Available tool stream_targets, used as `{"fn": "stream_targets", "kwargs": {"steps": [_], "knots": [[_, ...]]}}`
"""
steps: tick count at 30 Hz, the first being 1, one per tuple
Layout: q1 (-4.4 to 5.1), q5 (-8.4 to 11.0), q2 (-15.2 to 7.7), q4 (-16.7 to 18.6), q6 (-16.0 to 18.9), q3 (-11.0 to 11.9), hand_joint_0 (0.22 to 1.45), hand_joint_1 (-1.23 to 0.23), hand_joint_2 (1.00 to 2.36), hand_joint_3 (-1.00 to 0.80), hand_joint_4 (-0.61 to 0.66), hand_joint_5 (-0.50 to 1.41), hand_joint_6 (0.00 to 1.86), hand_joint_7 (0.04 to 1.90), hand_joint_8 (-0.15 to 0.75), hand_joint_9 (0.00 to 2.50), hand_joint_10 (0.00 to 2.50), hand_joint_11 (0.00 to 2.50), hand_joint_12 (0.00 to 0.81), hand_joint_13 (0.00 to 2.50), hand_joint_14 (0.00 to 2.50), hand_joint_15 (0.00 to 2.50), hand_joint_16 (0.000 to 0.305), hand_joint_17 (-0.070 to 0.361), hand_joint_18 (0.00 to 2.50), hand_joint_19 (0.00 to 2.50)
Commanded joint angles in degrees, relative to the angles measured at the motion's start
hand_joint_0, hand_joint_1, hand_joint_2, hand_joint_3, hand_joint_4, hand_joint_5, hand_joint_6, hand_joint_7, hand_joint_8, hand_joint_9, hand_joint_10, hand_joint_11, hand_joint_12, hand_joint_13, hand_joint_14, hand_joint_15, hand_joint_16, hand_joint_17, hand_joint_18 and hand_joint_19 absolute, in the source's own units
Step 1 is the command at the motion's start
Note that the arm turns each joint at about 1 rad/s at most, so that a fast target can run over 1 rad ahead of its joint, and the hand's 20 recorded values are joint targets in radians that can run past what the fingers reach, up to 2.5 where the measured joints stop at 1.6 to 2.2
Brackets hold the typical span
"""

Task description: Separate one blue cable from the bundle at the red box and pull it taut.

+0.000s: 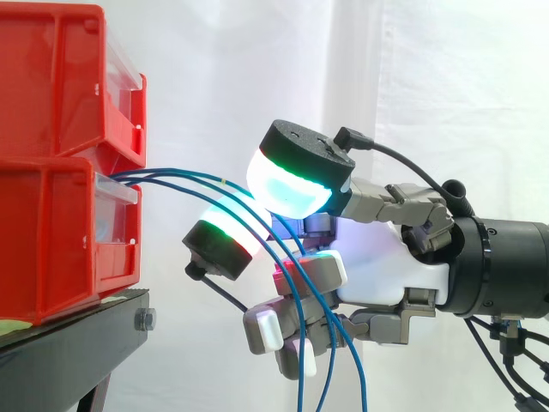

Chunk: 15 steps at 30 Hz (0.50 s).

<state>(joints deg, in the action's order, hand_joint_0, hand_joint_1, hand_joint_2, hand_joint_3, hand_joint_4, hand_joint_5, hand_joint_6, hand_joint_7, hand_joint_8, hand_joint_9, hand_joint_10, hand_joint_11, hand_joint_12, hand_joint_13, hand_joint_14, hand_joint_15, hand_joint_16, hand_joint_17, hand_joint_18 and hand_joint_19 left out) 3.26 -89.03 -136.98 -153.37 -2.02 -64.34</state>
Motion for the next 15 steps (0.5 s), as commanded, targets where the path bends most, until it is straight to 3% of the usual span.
{"fn": "stream_targets", "kwargs": {"steps": [1, 9, 15], "knots": [[-0.01, 0.00, 0.0, 0.0, 0.0, 0.0, 0.56, -0.75, 1.02, -0.04, -0.07, -0.10, 0.86, 1.17, 0.371, 1.33, 0.02, 0.95, 0.422, 0.99, 0.02, 0.59, 0.058, 0.131, 0.97, 0.75], [0.08, 0.00, 0.0, -0.2, 0.0, 0.0, 0.56, -0.76, 1.02, -0.03, -0.11, -0.09, 0.86, 1.16, 0.344, 0.98, 0.02, 0.47, 0.394, 0.84, 0.01, 0.40, 0.057, 0.128, 0.95, 0.69], [-0.36, -0.44, 1.4, -4.1, -0.2, 0.0, 0.56, -0.76, 1.02, -0.02, -0.11, -0.09, 0.86, 1.17, 0.344, 0.93, 0.01, 0.41, 0.396, 0.84, 0.01, 0.41, 0.057, 0.128, 0.96, 0.69]]}}
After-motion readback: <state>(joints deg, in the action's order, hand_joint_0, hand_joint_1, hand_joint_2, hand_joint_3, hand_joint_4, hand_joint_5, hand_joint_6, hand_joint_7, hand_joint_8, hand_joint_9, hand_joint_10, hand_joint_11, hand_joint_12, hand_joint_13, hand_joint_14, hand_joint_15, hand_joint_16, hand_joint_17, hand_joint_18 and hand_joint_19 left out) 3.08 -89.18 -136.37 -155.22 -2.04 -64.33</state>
